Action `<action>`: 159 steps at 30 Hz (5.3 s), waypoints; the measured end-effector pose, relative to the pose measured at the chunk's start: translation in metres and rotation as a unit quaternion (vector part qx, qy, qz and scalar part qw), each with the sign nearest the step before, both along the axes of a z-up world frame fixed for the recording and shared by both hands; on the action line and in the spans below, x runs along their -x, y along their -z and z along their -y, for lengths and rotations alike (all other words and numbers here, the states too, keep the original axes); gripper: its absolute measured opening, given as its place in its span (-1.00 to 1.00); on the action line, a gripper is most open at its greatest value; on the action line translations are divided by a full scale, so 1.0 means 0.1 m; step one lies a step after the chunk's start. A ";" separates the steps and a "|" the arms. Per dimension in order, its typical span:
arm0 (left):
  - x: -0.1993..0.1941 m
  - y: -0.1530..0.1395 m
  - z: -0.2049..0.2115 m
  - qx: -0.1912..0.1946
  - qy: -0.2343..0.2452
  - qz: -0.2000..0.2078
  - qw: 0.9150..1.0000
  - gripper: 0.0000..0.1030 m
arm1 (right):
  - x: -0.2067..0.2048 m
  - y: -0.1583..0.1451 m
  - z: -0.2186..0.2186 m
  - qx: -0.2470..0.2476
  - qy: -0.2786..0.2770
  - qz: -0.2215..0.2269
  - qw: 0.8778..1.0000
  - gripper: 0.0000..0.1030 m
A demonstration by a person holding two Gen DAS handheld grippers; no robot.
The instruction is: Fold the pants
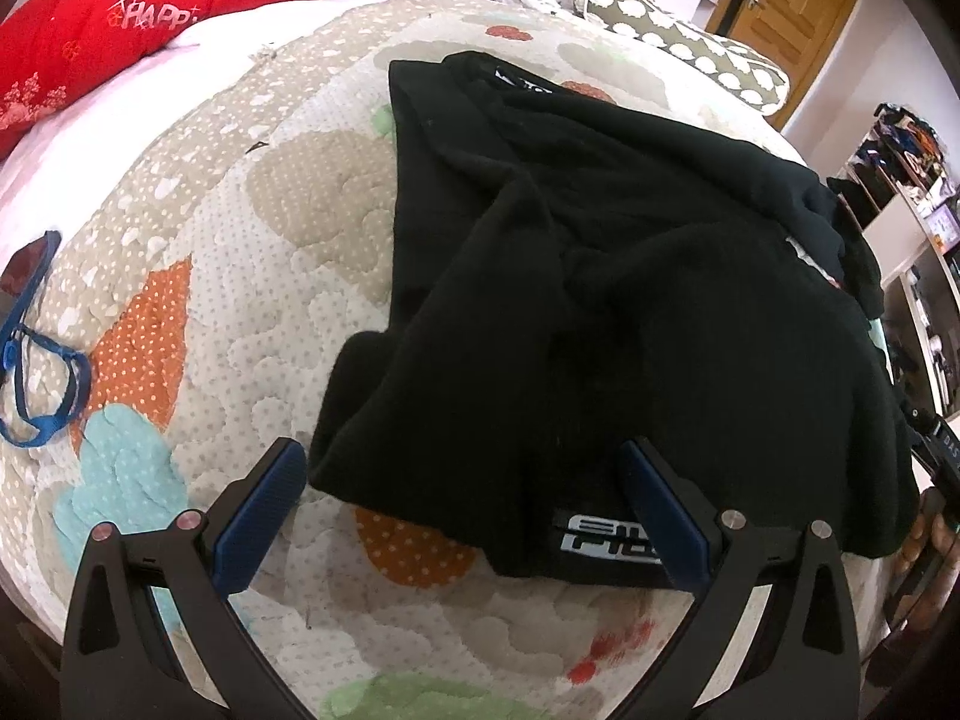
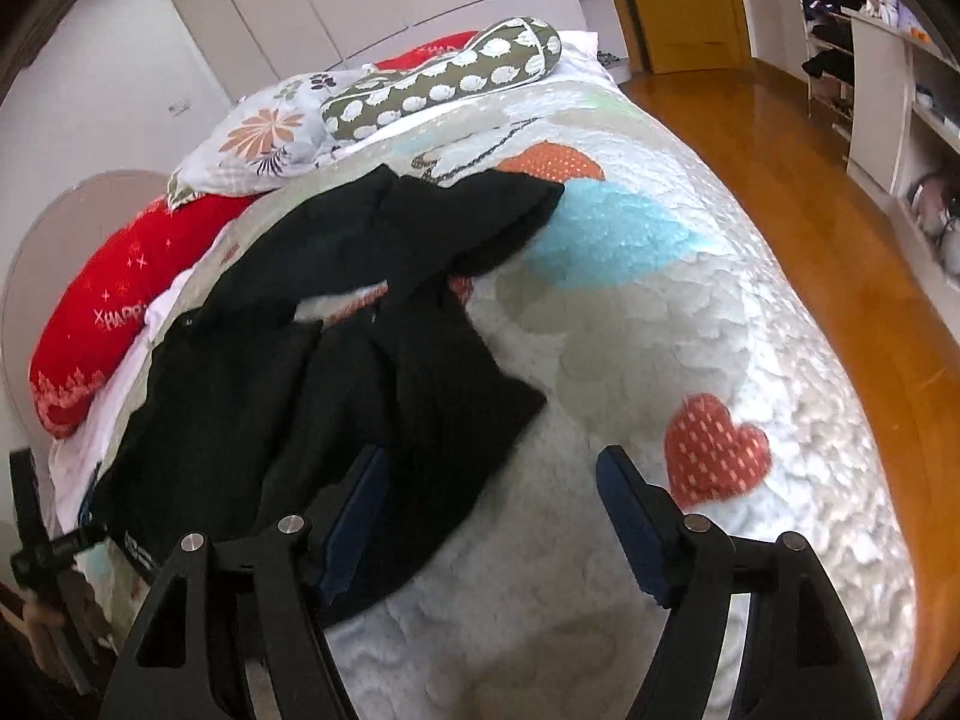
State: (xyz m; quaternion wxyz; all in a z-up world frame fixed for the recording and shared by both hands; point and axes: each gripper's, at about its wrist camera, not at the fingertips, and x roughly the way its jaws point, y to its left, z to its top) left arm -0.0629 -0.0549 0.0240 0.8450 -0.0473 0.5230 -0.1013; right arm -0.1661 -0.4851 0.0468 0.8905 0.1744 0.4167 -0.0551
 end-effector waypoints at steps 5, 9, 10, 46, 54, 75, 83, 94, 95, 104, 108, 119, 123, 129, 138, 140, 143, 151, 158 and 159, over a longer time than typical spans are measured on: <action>-0.02 -0.02 0.06 0.017 0.010 0.011 1.000 0.79 | -0.28 0.02 -0.08 0.006 -0.025 0.005 1.000 -0.57; -0.04 -0.07 0.03 0.023 0.015 0.016 0.999 0.16 | -0.17 -0.16 -0.13 0.027 -0.029 0.030 0.999 -0.72; -0.04 -0.09 0.01 0.029 0.018 0.015 0.999 0.01 | -0.08 -0.24 -0.12 0.030 -0.024 0.041 0.998 -0.72; -0.01 -0.13 -0.18 0.092 0.031 -0.011 0.995 -0.65 | 0.45 -0.07 -1.90 0.068 -0.316 0.054 0.945 0.23; -0.01 -0.25 -0.28 0.121 0.033 -0.011 0.992 -0.74 | 0.32 0.24 -2.25 0.176 -0.337 0.033 0.924 -0.19; 0.22 -0.27 -0.45 0.051 0.020 -0.001 0.998 -0.25 | 0.20 -0.11 -2.02 0.070 -0.324 0.039 0.943 -0.25; 0.01 -0.60 -0.59 0.048 -0.005 0.042 0.998 0.47 | -0.35 -0.27 -1.61 0.088 -0.281 0.046 0.954 -0.21; -1.14 -0.66 -0.15 0.076 0.082 0.057 0.992 0.62 | -1.62 -0.77 -1.23 0.156 -0.271 0.053 0.948 0.23; -1.27 -0.63 -0.11 0.075 0.095 0.054 0.991 0.62 | -1.75 -0.75 -1.20 0.157 -0.272 0.044 0.948 0.23; -2.16 -0.33 0.06 0.070 0.145 0.017 0.987 0.63 | -2.29 -0.46 -0.95 0.167 -0.281 -0.019 0.945 0.23; -2.32 -0.23 0.24 0.033 0.181 0.016 0.983 0.63 | -2.32 -0.47 -0.75 0.151 -0.281 -0.026 0.947 0.40; -2.33 -0.10 0.57 -0.050 0.230 0.025 0.972 -0.37 | -2.20 -0.25 -0.72 0.120 -0.330 -0.084 0.933 -0.72; -2.11 -0.26 0.50 -0.037 0.227 0.049 0.972 -0.74 | -1.94 -0.55 -0.86 0.180 -0.332 -0.037 0.925 -0.79; -1.44 -0.80 0.31 0.007 0.234 0.111 0.966 -0.80 | -1.24 -1.10 -1.04 0.301 -0.331 0.090 0.890 -0.80; -0.17 -0.75 0.23 0.034 0.278 0.078 0.957 -0.80 | 0.03 -0.86 -0.94 0.335 -0.344 0.085 0.873 -0.79; -0.08 -0.60 0.37 0.006 0.274 0.064 0.960 -0.80 | 0.28 -0.73 -0.89 0.319 -0.344 0.073 0.880 -0.79; -0.04 -0.48 0.35 0.028 0.240 0.049 0.969 -0.80 | 0.49 -0.54 -0.88 0.308 -0.343 0.050 0.886 -0.82; 0.35 -0.62 -0.02 0.064 0.207 0.054 0.975 -0.79 | 0.79 -0.65 -0.70 0.251 -0.315 0.071 0.913 -0.96; 0.44 -0.24 -0.06 0.047 0.194 0.016 0.980 -0.60 | 0.87 -0.32 -0.71 0.216 -0.338 0.008 0.916 -0.69; 0.45 -0.25 -0.08 0.052 0.193 0.019 0.980 -0.58 | 0.90 -0.31 -0.71 0.220 -0.338 0.003 0.915 -0.40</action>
